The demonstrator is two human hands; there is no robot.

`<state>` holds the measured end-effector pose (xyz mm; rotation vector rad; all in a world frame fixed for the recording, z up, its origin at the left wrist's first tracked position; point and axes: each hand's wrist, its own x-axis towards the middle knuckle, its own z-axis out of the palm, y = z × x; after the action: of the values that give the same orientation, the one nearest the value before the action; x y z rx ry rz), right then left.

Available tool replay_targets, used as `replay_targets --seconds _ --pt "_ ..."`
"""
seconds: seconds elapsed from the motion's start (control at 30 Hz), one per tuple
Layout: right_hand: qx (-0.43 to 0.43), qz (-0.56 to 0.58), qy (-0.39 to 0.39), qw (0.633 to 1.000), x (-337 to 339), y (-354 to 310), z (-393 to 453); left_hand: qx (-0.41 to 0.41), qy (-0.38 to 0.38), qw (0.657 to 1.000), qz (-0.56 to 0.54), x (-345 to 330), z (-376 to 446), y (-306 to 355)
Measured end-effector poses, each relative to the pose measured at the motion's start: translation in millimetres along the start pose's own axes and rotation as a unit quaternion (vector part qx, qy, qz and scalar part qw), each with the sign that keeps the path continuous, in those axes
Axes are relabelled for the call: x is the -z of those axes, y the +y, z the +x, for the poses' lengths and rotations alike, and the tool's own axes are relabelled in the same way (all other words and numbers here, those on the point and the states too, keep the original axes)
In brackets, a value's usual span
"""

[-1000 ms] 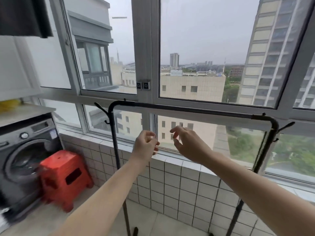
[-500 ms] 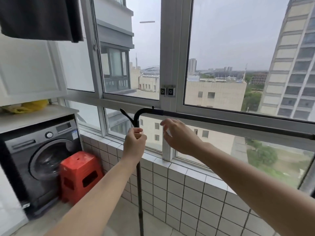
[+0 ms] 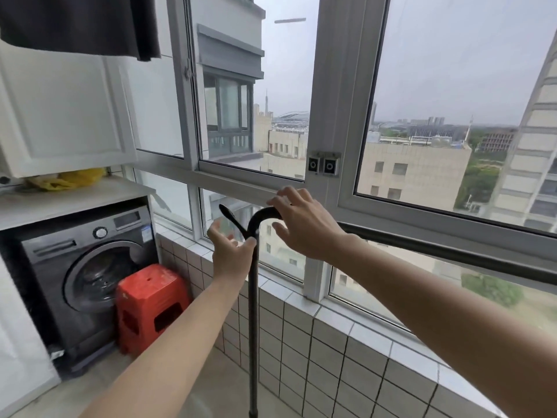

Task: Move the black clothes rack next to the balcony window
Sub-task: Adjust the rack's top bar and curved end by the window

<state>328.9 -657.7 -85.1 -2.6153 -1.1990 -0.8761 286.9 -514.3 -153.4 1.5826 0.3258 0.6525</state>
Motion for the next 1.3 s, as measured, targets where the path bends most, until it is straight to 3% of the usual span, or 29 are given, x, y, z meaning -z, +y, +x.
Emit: replay_targets --seconds 0.2,0.5,1.3 --pt "-0.01 -0.004 -0.009 1.0 -16 7 8 -0.008 -0.052 0.999 -0.009 -11 11 -12" --pt "0.032 -0.055 0.001 0.998 -24 26 9 -0.066 0.021 0.997 0.045 -33 29 -20" --pt "-0.041 -0.078 0.05 0.995 -54 133 56 -0.115 -0.097 0.989 -0.007 -137 143 -32"
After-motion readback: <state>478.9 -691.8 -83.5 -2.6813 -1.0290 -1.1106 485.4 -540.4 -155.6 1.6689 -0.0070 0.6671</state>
